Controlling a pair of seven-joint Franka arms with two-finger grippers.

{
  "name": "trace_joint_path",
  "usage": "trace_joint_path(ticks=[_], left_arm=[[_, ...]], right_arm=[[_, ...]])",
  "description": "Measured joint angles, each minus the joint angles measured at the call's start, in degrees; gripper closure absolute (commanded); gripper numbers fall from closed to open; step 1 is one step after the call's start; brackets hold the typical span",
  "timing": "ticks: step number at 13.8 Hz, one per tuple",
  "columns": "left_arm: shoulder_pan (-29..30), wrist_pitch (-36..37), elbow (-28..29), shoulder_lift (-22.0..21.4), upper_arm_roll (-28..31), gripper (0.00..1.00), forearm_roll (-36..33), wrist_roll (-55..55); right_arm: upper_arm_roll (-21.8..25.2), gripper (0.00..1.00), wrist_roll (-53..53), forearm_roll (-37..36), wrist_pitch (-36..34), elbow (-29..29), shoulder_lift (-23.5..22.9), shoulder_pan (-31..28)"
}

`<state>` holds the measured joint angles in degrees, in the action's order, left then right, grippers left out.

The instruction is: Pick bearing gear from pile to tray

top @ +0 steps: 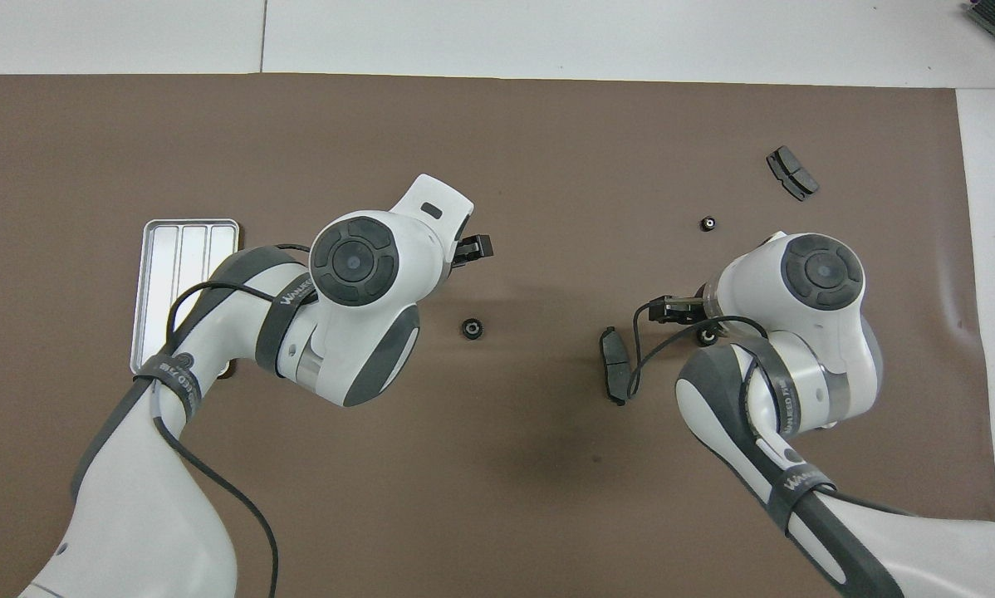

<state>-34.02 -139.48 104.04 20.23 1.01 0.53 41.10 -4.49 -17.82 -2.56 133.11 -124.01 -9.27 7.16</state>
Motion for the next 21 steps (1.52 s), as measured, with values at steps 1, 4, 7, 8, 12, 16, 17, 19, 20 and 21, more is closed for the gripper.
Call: trace_joint_path(ticks=[1,4,7,8,12,16,17,19,20,21], left_arm=[[-0.84,-0.25,-0.11,1.0,0.0,0.0,0.0,0.1],[-2.65,-0.3,0.6,2.59,0.02,0.01,0.0,0.17],[-4.73,-1.28,3.42,2.63,0.05,0.1,0.0,0.17],[-5.31,-1.99,4.46,2.63,0.03,0.14,0.0,0.18],[-5.77,-3.04,5.89,2.57,0.05,0.29,-0.01,0.17],[-5.79,-4.65,6.35,2.57,0.1,0.39,-0.01,0.15],[-5.79,-4.77,6.63,2.57,0.1,0.42,-0.01,0.15],[-5.79,-4.85,6.96,2.57,0.11,0.46,-0.01,0.14],[-5.8,-4.88,7.15,2.57,0.12,0.48,-0.01,0.12],[-5.79,-4.92,7.32,2.57,0.13,0.5,-0.01,0.12]], right_arm=[[0.0,0.09,1.27,0.39,1.06,-1.13,0.18,-0.75],[-0.03,0.16,1.9,0.67,3.76,-4.19,0.66,-1.38],[-0.01,0.2,1.9,0.73,4.19,-5.0,0.68,-2.13],[-0.01,0.21,1.9,0.74,4.25,-5.13,0.68,-2.4],[-0.01,0.27,1.9,0.8,4.86,-5.52,0.68,-3.0],[-0.01,0.39,1.9,0.93,5.45,-5.91,0.64,-3.29],[-0.01,0.51,1.9,0.98,5.6,-6.08,0.64,-3.29],[-0.01,0.77,1.9,1.05,5.81,-6.39,0.64,-3.29],[-0.01,0.9,1.9,1.07,5.87,-6.42,0.64,-3.29],[-0.01,1.0,1.89,1.1,5.89,-6.42,0.66,-3.29]])
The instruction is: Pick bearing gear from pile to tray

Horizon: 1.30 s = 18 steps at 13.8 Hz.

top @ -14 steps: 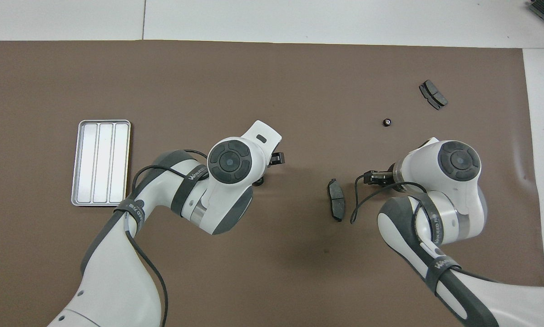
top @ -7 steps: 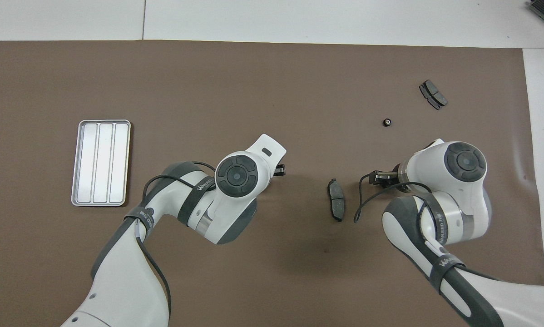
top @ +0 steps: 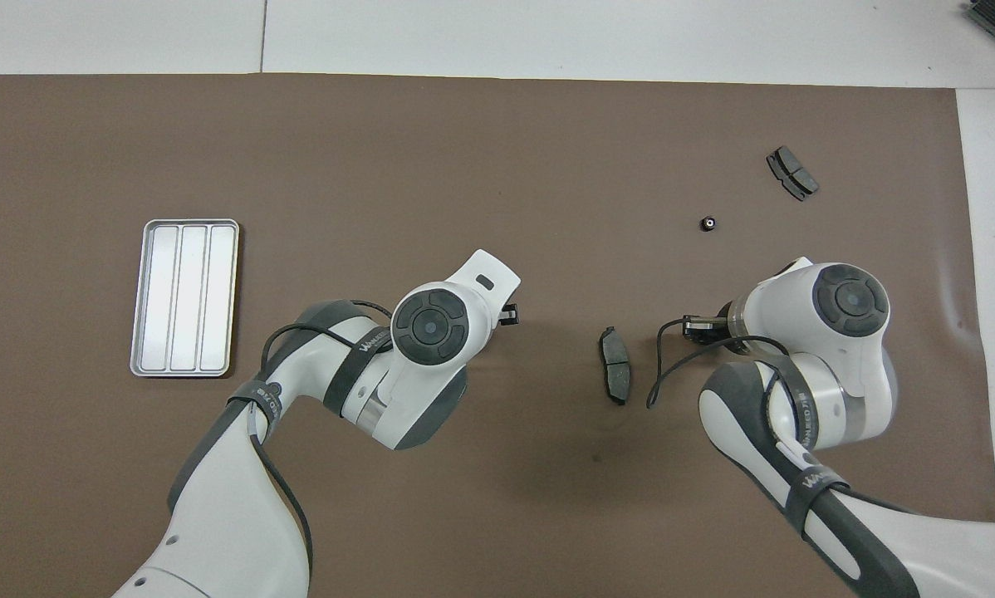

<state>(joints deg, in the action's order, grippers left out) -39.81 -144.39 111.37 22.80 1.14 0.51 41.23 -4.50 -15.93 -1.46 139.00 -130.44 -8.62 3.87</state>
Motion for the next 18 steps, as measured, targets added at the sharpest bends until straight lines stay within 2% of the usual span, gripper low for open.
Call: trace_joint_path(ticks=[6,10,13,16,18], left_arm=[[-0.01,0.03,0.19,-0.19,0.25,0.65,-0.09,-0.09],[-0.02,0.03,0.37,-0.36,0.41,0.76,-0.11,-0.25],[-0.02,0.01,0.37,-0.36,0.43,0.8,-0.1,-0.27],[-0.02,0.01,0.37,-0.36,0.43,0.88,-0.1,-0.27],[-0.02,0.01,0.37,-0.36,0.44,0.97,-0.1,-0.27]], right_arm=[[-0.23,1.0,-0.6,0.12,0.08,1.2,0.21,0.16],[-0.37,1.0,-1.67,0.27,-5.14,6.48,0.7,0.73],[-0.55,1.0,-7.01,0.42,-6.31,8.64,0.62,3.48],[-0.67,1.0,-10.17,4.07,-6.3,9.99,0.18,6.62],[-0.73,1.0,-14.4,4.84,-6.19,10.97,-0.3,9.19]])
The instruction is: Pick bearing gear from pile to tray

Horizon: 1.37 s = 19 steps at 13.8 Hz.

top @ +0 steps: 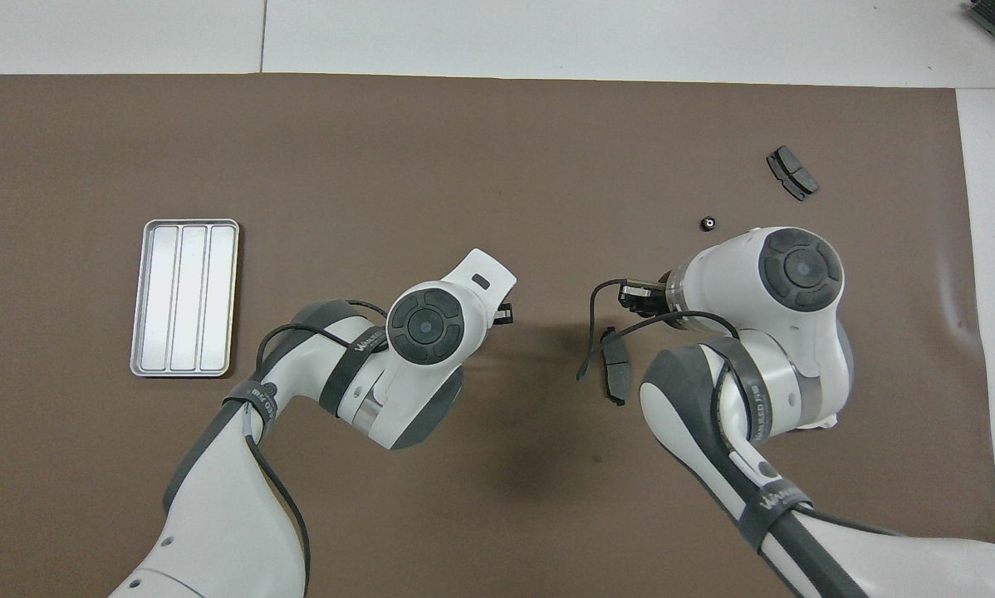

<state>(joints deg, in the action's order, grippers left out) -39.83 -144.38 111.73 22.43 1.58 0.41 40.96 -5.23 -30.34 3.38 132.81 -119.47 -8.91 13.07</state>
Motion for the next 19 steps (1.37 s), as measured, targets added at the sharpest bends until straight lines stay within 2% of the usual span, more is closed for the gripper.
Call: trace_joint_path(ticks=[3,6,8,10,14,17,18,19], left_arm=[[0.24,0.96,-0.76,0.03,0.34,1.0,0.0,0.01],[3.6,8.4,-7.04,0.02,1.16,1.0,0.0,-0.4],[7.88,11.33,-10.45,0.0,1.34,1.0,0.0,-2.74],[12.81,12.83,-11.26,-0.04,1.46,1.0,0.0,-7.49],[24.84,16.03,-11.16,-0.17,1.46,1.0,0.05,-23.51],[32.53,17.17,-9.99,-0.58,1.41,1.0,0.08,-35.59],[34.94,17.17,-9.13,-0.87,1.4,1.0,0.08,-39.67],[37.32,17.16,-8.16,-1.15,1.39,1.0,0.08,-43.84]], right_arm=[[-0.07,1.0,-6.23,0.01,0.14,2.2,-1.61,3.98],[-0.08,1.0,-7.09,0.02,1.11,3.02,-2.8,4.61],[-0.09,1.0,-8.6,0.02,1.84,3.42,-3.25,5.66],[-0.12,1.0,-11.55,0.02,2.27,5.22,-4.59,8.01],[-0.13,1.0,-22.35,-2.96,2.08,13.01,-11.89,15.1],[-0.13,1.0,-28.45,-7.15,2.05,17.41,-16.8,17.8],[-0.11,0.98,-29.07,-7.38,2.05,18.02,-17.83,18.37],[-0.1,0.76,-29.48,-7.4,2.05,18.33,-18.56,19.03]])
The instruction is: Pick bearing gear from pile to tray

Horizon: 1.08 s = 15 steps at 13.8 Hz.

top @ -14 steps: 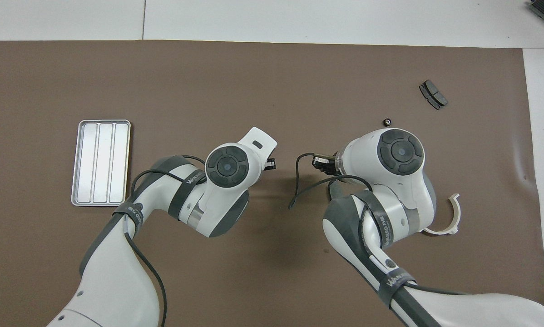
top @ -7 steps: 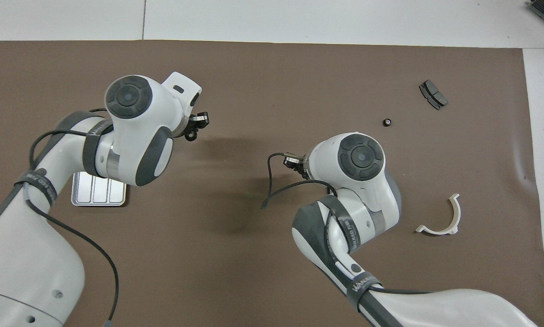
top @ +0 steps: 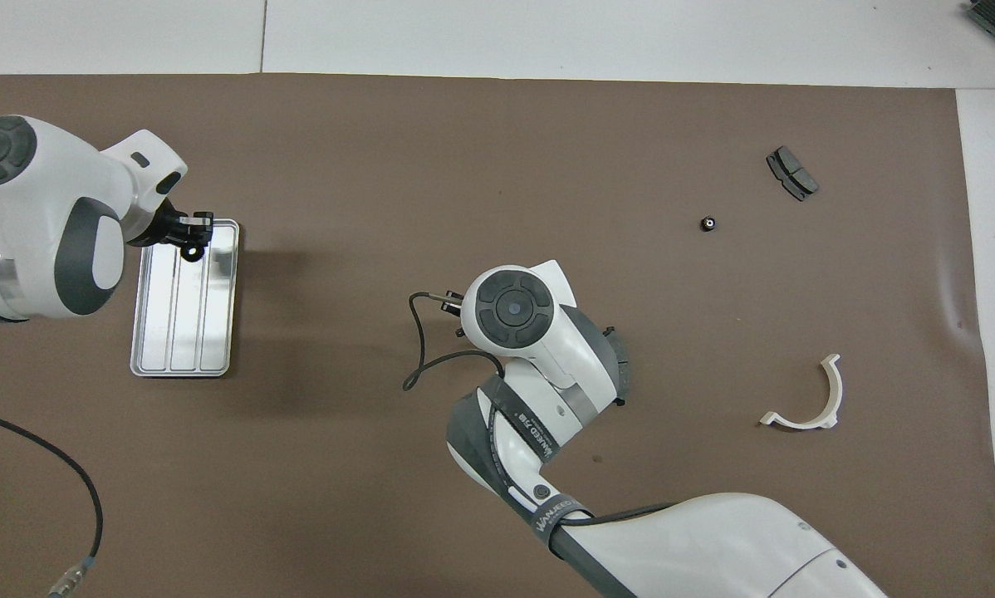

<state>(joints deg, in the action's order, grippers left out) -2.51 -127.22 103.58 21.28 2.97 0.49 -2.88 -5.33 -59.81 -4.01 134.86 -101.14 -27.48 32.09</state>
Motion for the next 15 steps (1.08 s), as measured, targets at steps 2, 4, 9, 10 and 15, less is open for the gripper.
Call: trace_joint_path(ticks=[2,4,9,10,15], left_arm=[[4.07,-0.55,2.26,-0.67,-0.01,0.95,0.34,-7.02],[5.67,-3.46,5.73,-1.68,-0.07,0.8,0.86,-9.59],[5.69,-6.17,8.84,-2.89,-1.03,0.73,3.04,-9.63],[5.69,-6.17,8.85,-3.0,-1.04,0.63,3.51,-9.63],[5.42,-6.98,8.8,-3.11,-1.25,0.23,4.1,-9.47]], right_arm=[[0.01,0.02,-1.06,-0.08,-0.04,0.15,-0.75,1.07],[0.25,0.0,-1.28,-0.18,-0.1,0.34,-0.84,1.1],[1.22,0.0,2.63,-0.7,-1.97,2.33,-0.49,-4.06],[1.28,0.0,5.14,-0.71,-3.24,2.63,0.06,-6.06],[1.3,0.0,21.03,-0.68,-9.11,3.36,3.13,-18.0]])
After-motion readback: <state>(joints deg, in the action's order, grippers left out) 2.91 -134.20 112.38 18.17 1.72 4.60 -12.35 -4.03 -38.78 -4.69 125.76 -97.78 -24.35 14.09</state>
